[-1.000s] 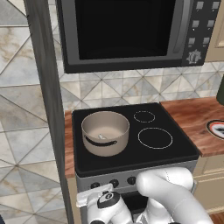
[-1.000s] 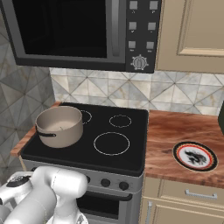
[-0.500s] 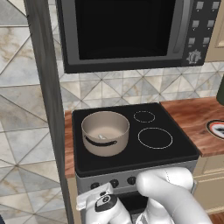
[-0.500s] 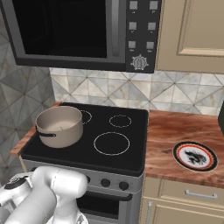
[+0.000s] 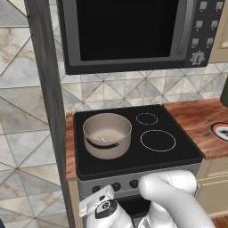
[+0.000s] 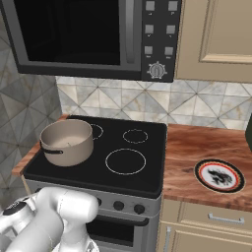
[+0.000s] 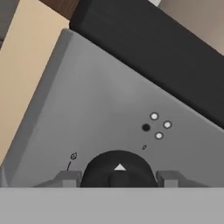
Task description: Retrieve the frozen meat and place it in the pot on a burner. Then turn the burner on.
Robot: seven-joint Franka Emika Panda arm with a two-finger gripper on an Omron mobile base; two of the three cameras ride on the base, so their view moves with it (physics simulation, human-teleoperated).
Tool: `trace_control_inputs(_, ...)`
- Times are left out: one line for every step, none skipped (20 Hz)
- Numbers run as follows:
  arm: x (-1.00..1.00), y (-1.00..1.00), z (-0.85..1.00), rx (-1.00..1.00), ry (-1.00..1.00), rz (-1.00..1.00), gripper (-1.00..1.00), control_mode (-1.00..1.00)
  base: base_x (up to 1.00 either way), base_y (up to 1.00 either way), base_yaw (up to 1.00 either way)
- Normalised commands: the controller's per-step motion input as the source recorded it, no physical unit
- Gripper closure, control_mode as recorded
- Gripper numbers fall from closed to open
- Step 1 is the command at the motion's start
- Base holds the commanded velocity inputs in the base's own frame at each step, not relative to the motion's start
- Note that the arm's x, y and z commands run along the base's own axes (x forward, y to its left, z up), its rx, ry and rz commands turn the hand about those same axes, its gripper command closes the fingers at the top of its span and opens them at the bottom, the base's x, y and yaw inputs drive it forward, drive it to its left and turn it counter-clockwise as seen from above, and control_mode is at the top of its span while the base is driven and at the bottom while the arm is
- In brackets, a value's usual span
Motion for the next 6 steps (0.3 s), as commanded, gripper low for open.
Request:
trace_control_inputs(0.00, 0.00, 0.00, -0.24, 0.00, 0.11, 1.00, -1.00, 0.00, 0.00, 0.00)
trace_control_inputs(0.00, 0.00, 0.00, -0.23, 0.00, 0.10, 1.00, -1.00, 0.00, 0.00, 0.00)
trace_control_inputs(0.00, 0.00, 0.00, -0.23, 0.00, 0.10, 1.00, -1.00, 0.00, 0.00, 0.00)
trace_control_inputs(0.00, 0.00, -0.01, -0.23, 0.01, 0.10, 1.00, -1.00, 0.00, 0.00, 0.00)
trace_control_inputs(0.00, 0.00, -0.01, -0.23, 0.00, 0.10, 1.00, -1.00, 0.00, 0.00, 0.00)
trace_control_inputs(0.00, 0.00, -0.02, -0.22, 0.01, 0.10, 1.00, -1.00, 0.00, 0.00, 0.00)
